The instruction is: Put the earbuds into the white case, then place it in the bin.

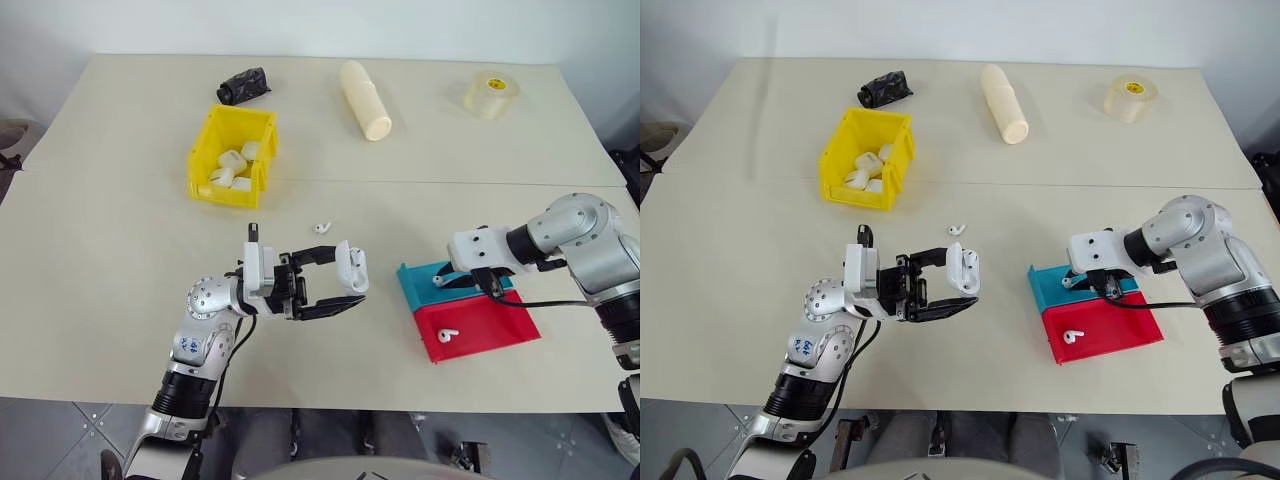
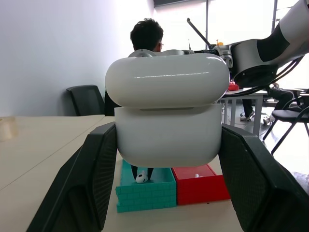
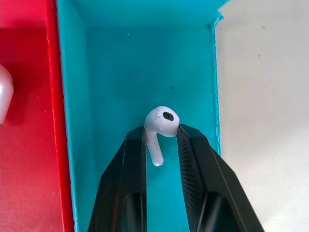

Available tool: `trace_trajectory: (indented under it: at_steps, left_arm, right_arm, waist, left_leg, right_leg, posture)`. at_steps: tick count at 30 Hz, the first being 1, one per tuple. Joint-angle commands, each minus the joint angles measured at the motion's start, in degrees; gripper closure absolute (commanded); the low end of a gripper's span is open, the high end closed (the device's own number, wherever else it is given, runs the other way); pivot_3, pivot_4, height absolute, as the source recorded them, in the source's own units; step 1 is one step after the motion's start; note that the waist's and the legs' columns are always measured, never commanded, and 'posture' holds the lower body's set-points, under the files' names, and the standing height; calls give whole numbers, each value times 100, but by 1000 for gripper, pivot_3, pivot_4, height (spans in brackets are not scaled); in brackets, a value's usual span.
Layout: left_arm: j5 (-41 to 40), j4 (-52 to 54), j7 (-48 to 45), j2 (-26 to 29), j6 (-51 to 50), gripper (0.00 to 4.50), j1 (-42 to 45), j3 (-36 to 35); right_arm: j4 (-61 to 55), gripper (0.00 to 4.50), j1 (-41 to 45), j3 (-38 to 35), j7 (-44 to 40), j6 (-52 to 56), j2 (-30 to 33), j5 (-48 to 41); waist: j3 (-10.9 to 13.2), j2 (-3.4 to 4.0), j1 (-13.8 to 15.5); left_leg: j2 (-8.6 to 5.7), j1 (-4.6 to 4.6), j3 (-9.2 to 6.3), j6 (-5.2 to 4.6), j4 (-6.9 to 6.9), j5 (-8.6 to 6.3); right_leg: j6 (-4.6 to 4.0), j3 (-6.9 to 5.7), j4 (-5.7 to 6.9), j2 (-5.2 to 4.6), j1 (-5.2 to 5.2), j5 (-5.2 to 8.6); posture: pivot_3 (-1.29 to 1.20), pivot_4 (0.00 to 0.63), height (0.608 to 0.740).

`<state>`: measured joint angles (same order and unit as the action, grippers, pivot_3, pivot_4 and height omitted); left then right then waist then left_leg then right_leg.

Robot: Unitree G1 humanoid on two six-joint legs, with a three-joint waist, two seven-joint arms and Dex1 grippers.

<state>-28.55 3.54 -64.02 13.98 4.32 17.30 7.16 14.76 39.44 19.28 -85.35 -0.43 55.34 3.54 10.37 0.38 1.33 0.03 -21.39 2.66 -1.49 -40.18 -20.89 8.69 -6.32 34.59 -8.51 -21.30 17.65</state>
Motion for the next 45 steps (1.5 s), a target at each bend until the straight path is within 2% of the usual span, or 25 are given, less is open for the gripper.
trace_trajectory:
  at_steps: [1,3,11,28,31,33,34,42,45]
  left_arm:
    - [-57,150,-25,-4,73,1724,30,-4]
    - [-59,162,-19,9,67,1724,20,-12]
    - [-61,177,16,4,65,1724,9,-13]
    - [-47,189,42,-15,66,1724,-2,5]
    - [-53,196,43,-20,61,1724,-8,8]
    - [-53,200,42,-17,57,1724,-13,9]
    - [-55,202,41,-14,55,1724,-14,8]
    - [-61,180,23,6,36,1724,5,3]
    - [-80,144,-17,29,27,1724,39,-15]
  right_arm:
    - [78,3231,-73,-17,-63,79,164,207]
    - [-23,2664,-50,10,-141,97,183,209]
    - [-587,2664,32,76,-100,516,61,387]
    - [-867,2664,27,239,-166,722,-118,693]
    - [-947,3246,-40,245,-204,809,-150,649]
    - [-994,3902,-77,234,-202,833,-153,638]
    - [-1015,3993,-89,230,-197,844,-151,636]
    - [-1001,3993,-155,-208,-44,863,-35,332]
    - [-1110,3993,-324,-906,-108,1109,-50,-564]
  waist:
    - [0,0,2]
    - [0,0,-2]
    - [0,0,-12]
    - [0,0,-16]
    - [0,0,-16]
    - [0,0,-16]
    - [0,0,-16]
    - [0,0,-11]
    - [1,1,4]
  left_leg:
    - [0,0,-1,0,0,0]
    - [0,0,-2,0,0,0]
    - [0,0,-1,0,1,0]
    - [0,1,-1,0,0,0]
    - [0,1,-1,1,0,0]
    - [0,1,-1,0,0,0]
    - [0,2,-1,0,0,0]
    - [0,3,-2,0,0,0]
    - [0,1,-2,0,1,0]
  right_leg:
    - [0,0,0,0,0,0]
    - [0,-1,-1,0,1,0]
    - [0,-2,-2,1,0,0]
    - [0,-2,-2,2,1,0]
    - [0,-2,-2,2,1,0]
    - [0,-2,-2,2,1,0]
    - [0,-2,-2,2,1,0]
    - [0,-2,-2,1,3,0]
    - [0,-2,-2,-1,2,0]
  posture:
    - [0,150,740]
    - [0,150,740]
    - [0,150,740]
    - [0,150,740]
    - [0,150,740]
    - [0,150,740]
    - [0,150,740]
    - [0,150,740]
    - [0,150,740]
